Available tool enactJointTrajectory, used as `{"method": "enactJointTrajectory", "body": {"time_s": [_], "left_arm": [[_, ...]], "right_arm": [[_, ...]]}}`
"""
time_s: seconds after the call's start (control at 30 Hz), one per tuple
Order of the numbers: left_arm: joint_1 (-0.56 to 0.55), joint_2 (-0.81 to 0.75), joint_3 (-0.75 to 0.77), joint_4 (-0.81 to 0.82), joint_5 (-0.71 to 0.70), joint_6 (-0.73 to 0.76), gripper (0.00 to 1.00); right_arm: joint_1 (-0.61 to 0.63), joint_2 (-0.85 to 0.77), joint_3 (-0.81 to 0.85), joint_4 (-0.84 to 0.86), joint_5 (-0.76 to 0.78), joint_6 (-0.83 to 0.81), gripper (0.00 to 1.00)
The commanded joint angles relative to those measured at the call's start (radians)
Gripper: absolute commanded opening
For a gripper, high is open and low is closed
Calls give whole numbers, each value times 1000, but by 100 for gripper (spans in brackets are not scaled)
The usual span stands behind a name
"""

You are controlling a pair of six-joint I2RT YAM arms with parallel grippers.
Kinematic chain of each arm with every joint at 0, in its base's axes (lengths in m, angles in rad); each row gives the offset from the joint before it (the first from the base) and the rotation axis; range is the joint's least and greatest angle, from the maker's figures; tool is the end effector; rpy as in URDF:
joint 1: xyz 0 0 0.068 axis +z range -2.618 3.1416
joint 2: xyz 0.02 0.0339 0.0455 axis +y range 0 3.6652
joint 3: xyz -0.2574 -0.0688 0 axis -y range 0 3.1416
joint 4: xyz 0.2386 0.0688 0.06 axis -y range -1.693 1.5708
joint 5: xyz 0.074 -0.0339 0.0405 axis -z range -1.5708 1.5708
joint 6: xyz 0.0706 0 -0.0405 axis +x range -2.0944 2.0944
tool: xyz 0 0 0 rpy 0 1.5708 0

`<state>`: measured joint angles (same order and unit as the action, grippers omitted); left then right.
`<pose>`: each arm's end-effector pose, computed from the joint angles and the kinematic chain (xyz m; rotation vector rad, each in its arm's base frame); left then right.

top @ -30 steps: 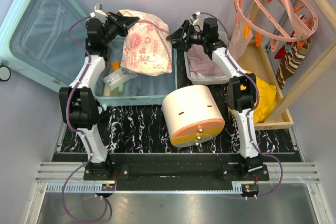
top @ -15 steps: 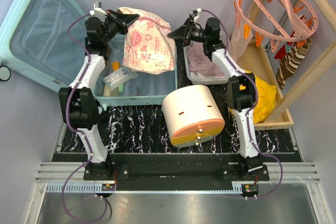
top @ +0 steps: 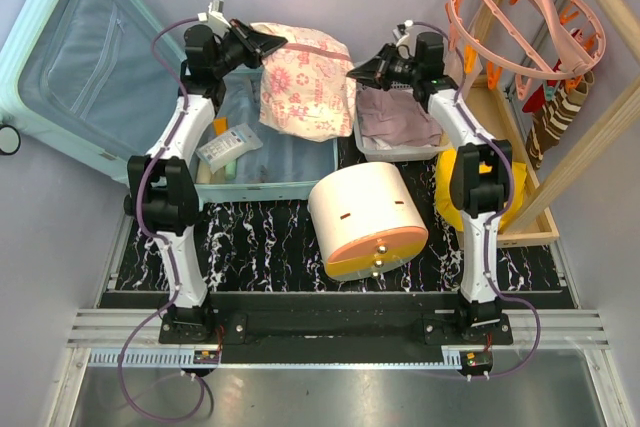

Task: Open, take out, and arrange the luggage
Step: Pick up the clothes from the luggage, then place the clothes in the bin.

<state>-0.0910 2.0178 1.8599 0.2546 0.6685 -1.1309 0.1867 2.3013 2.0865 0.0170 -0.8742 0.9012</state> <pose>0.4991 -0.0895 0.3798 -0.2591 1.6634 -1.4410 0.5349 0.1562 0.2895 -0.0166 1.9703 1.5160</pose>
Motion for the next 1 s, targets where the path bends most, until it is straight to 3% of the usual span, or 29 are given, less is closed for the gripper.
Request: {"method": "enactJointTrajectory", "body": {"time_s": [0.0, 0.2, 0.4, 0.63, 0.73, 0.77, 0.8, 0.87, 0.9, 0.97], "left_arm": [[-29, 39, 71, -24, 75, 117, 0], [-82, 169, 150, -83, 75, 160, 0], [-147, 294, 283, -146, 33, 191, 0], [-165, 392, 343, -181, -52, 220, 4], [-168, 421, 352, -189, -58, 221, 20], [-168, 424, 352, -190, -55, 218, 30], [-168, 423, 352, -196, -50, 218, 55], [-167, 392, 326, -190, -50, 240, 73], [-167, 377, 309, -180, -64, 250, 88], [-162, 326, 263, -176, -86, 287, 94]], "right_arm": [[-39, -126, 15, -223, 138, -218, 0], [-59, -121, 81, -474, 305, -378, 0], [-62, -56, 256, -791, 475, -527, 0], [-66, -37, 353, -946, 639, -630, 0], [-70, -31, 351, -992, 676, -666, 0], [-70, -26, 353, -1012, 693, -679, 0], [-72, -23, 353, -1020, 699, -683, 0], [-73, -14, 354, -1037, 725, -691, 0], [-75, -10, 354, -1039, 734, -693, 0], [-76, 1, 357, -1051, 757, -702, 0]]}}
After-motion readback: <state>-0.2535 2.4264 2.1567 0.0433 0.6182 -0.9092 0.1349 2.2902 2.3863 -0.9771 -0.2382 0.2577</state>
